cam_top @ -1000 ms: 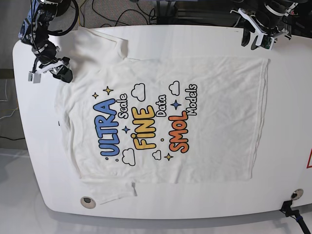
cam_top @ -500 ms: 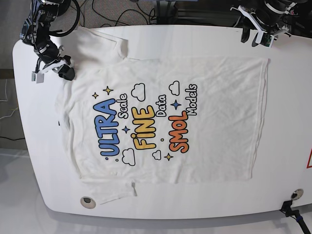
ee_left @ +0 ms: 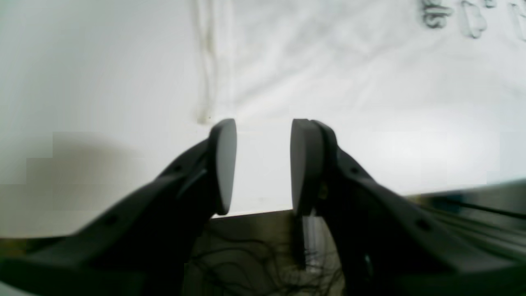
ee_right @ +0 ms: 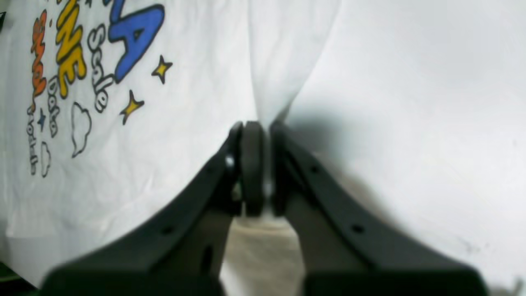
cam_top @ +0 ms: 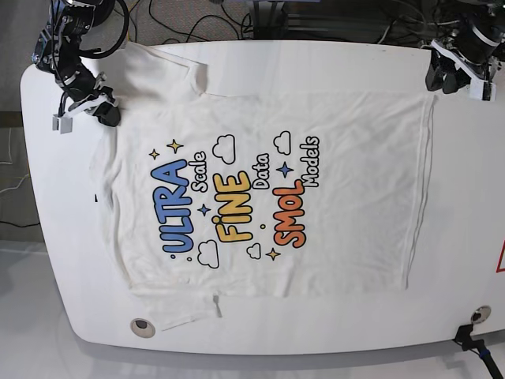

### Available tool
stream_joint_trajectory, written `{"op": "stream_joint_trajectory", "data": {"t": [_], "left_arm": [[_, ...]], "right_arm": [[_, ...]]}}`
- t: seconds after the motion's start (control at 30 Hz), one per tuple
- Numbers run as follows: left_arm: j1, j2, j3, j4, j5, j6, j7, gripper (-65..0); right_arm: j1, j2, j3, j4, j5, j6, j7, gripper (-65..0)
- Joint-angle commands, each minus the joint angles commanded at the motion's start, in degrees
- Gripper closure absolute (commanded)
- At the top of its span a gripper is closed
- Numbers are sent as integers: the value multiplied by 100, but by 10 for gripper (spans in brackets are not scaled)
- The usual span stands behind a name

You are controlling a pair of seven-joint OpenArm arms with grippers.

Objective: Fold the T-shirt properly
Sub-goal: 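Grasp the shirt's shoulder edges with the right and left grippers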

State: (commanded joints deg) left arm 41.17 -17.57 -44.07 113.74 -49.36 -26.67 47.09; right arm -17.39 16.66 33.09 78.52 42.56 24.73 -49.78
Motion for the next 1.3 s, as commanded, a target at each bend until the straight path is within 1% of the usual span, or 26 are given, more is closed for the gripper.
{"op": "stream_joint_trajectory", "data": {"t": [0.03,0.1,0.27,0.3,0.47,0.53,0.67,0.8,0.9,1.0,1.17,1.27,1.3], "left_arm": [[-154,-45,-135,-204,-168,-17,91,-210],[-475,-98,-358,-523,-335,-18,385,-214],[-1112,-140,-669,-1185,-394,-31,985,-220],[-935,-106,-609,-985,-453,-59,810,-217],[-1288,-300,-644,-1970,-954,-163,921,-223],[-1416,-324,-603,-2256,-1032,-190,985,-224],[-1648,-370,-269,-2675,-979,-235,996,-225],[-1804,-395,214,-2836,-871,-293,1023,-225],[-1889,-428,432,-2894,-858,-327,1042,-225],[-1942,-440,538,-2963,-826,-380,1073,-222],[-2036,-457,586,-3171,-751,-537,1067,-223],[-2066,-451,685,-3216,-667,-554,1063,-222],[-2075,-432,593,-3190,-666,-469,1204,-228]], "right_arm": [[2,4,19,4,-15,7,-8,0],[13,-13,24,-11,-25,6,-21,0],[-15,-13,35,-54,-72,20,-38,0],[77,46,41,143,368,138,293,-7],[56,42,33,179,311,147,301,0],[79,54,32,188,316,144,298,0],[53,47,57,195,311,151,324,0],[59,50,48,192,304,134,321,0],[59,62,44,195,321,133,312,0],[61,64,43,184,320,140,323,0],[54,59,70,208,339,130,316,0],[57,60,71,198,354,134,310,0],[96,74,101,194,525,221,397,-21]]}}
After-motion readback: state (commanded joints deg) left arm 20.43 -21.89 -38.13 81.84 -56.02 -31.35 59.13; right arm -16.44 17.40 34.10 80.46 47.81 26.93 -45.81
